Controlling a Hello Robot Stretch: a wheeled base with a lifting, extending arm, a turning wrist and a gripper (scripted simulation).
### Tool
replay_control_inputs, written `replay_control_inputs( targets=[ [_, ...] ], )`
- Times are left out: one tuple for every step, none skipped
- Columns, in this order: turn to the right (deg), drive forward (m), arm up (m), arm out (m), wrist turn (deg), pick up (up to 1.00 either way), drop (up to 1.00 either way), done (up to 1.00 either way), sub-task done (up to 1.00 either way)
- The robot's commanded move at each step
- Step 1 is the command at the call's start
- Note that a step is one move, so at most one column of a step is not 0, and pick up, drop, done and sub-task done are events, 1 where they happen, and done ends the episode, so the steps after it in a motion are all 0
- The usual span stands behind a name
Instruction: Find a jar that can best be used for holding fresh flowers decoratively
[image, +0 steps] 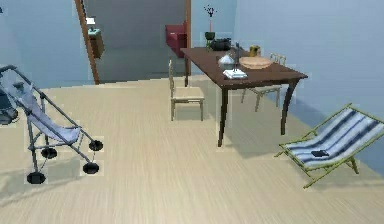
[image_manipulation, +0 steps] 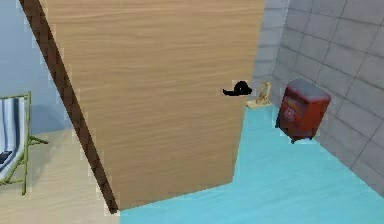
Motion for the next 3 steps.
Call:
replay_control_inputs(
  targets=[
    [0.0, 1.0, 0.0, 0.0, 0.0, 0.0, 0.0, 0.0, 0.0],
    [0.0, 0.45, 0.0, 0.0, 0.0, 0.0, 0.0, 0.0, 0.0],
    [24.0, 0.0, 0.0, 0.0, 0.0, 0.0, 0.0, 0.0, 0.0]
  ],
)
